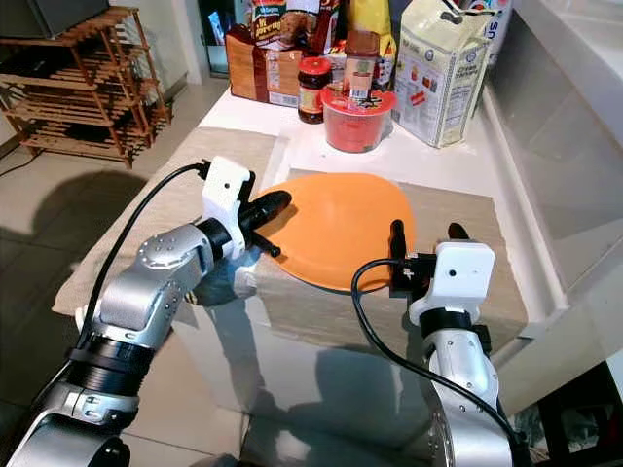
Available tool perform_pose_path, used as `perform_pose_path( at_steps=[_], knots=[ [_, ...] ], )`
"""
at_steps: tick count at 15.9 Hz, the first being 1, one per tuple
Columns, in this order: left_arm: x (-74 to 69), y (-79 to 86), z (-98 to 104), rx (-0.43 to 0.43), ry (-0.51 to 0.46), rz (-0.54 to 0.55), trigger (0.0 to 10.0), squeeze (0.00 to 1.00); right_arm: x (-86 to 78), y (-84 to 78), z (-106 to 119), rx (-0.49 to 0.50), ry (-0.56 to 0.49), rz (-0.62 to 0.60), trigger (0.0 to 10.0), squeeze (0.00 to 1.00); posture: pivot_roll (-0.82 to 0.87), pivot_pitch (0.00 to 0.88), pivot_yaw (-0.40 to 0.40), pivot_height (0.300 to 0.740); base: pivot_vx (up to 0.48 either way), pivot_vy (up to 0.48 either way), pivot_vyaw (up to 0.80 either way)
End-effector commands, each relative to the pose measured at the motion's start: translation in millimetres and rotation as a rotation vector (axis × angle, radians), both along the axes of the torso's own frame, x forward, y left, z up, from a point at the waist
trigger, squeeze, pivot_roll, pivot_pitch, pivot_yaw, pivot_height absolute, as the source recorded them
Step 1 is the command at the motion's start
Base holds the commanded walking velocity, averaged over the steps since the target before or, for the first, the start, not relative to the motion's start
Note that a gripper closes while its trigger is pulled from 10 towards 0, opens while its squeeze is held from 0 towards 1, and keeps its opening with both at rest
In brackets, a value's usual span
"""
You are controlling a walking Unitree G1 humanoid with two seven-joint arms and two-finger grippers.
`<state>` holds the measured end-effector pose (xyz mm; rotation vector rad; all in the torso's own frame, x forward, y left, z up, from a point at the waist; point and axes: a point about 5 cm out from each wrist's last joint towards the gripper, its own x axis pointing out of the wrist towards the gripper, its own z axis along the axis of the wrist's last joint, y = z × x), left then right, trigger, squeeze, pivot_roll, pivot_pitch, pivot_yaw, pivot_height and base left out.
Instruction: Setting the table
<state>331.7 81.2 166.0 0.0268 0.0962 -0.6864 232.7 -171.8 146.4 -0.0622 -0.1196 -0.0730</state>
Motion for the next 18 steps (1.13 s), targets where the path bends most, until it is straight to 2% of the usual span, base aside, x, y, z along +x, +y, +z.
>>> perform_pose_path(
  at_steps=[1, 5, 9, 10, 13, 15, 18],
  knots=[
    [1.1, 3.9, -6.8, 0.013, 0.026, 0.028, 10.0, 0.0, -1.2, -3.2, 0.8, 0.003, 0.001, -0.015, 10.0, 0.0, -0.03, 0.0, 0.037, 0.722, 0.0, 0.0, 0.0],
    [2.5, 11.8, -17.3, 0.034, 0.054, 0.06, 10.0, 0.0, -0.2, -3.7, 0.9, -0.001, 0.0, -0.01, 10.0, 0.0, -0.03, 0.0, 0.035, 0.722, 0.0, 0.0, 0.0],
    [-2.0, 14.0, -38.0, 0.075, 0.156, 0.043, 10.0, 0.0, 2.0, -3.3, 2.8, 0.017, -0.003, -0.004, 10.0, 0.0, -0.03, 0.0, 0.032, 0.722, 0.0, 0.0, 0.0],
    [-1.6, 18.6, -46.1, 0.061, 0.194, 0.06, 10.0, 0.0, 3.6, -3.4, 3.7, 0.045, -0.001, -0.002, 10.0, 0.0, -0.03, 0.0, 0.031, 0.722, 0.0, 0.0, 0.0],
    [-3.2, 21.1, -52.4, 0.027, 0.207, 0.049, 10.0, 0.0, 6.8, -5.1, 4.3, 0.091, 0.007, -0.002, 10.0, 0.0, -0.03, 0.0, 0.028, 0.722, 0.0, 0.0, 0.0],
    [-5.8, 22.8, -61.9, 0.004, 0.212, 0.033, 10.0, 0.0, 10.8, -5.7, 2.4, 0.18, 0.027, 0.006, 10.0, 0.0, -0.03, 0.0, 0.029, 0.722, 0.0, 0.0, 0.0],
    [-6.2, 21.2, -63.8, -0.013, 0.207, 0.015, 10.0, 0.0, 16.6, -2.0, -6.9, 0.3, 0.09, 0.038, 10.0, 0.0, -0.03, 0.0, 0.03, 0.722, 0.0, 0.0, 0.0]
  ],
)
